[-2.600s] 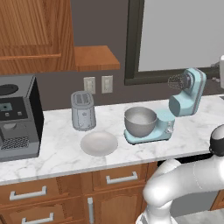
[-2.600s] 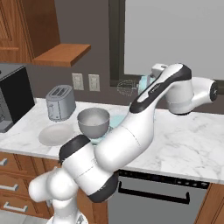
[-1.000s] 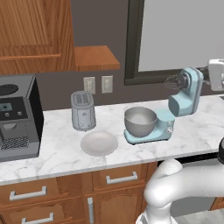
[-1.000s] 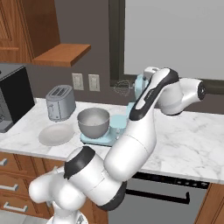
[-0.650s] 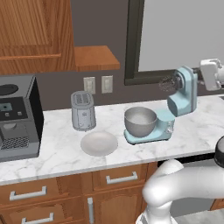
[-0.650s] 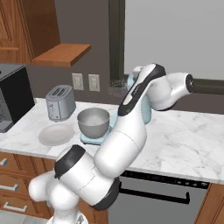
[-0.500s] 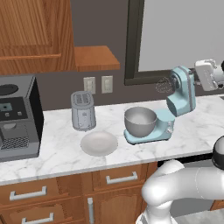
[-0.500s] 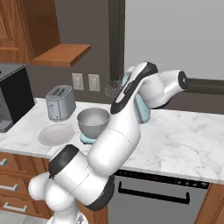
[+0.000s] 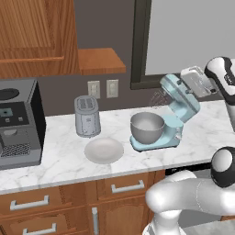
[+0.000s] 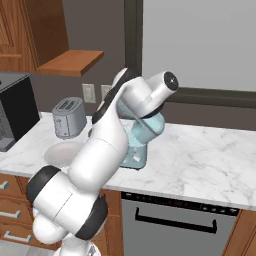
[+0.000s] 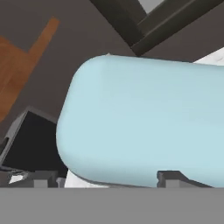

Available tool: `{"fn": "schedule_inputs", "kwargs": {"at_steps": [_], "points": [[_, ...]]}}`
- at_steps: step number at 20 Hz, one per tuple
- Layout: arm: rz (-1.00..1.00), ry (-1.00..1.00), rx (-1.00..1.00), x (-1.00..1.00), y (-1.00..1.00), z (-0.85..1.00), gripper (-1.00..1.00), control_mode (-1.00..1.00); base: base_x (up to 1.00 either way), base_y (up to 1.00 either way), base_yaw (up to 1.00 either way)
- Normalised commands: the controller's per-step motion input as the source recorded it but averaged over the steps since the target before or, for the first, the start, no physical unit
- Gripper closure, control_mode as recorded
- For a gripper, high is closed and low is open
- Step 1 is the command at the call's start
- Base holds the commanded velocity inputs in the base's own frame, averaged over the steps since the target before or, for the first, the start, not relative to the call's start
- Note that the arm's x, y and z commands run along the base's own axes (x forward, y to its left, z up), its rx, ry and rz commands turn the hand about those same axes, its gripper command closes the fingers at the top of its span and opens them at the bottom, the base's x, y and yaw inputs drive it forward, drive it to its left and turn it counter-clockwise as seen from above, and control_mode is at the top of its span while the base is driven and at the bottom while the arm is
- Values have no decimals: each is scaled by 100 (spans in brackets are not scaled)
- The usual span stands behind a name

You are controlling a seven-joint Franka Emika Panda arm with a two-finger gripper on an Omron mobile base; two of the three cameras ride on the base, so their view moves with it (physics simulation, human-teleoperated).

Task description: Add butter and sugar cubes to the stand mixer bowl and then turn on the stand mixer to begin making frosting.

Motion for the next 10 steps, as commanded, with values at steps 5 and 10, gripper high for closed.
{"fn": "schedule_inputs", "kwargs": {"at_steps": [5, 10], "points": [[0, 3, -12, 0, 81, -41, -100, -100, 0, 0, 0], [0, 3, -11, 0, 64, -44, -100, -100, 0, 0, 0]]}}
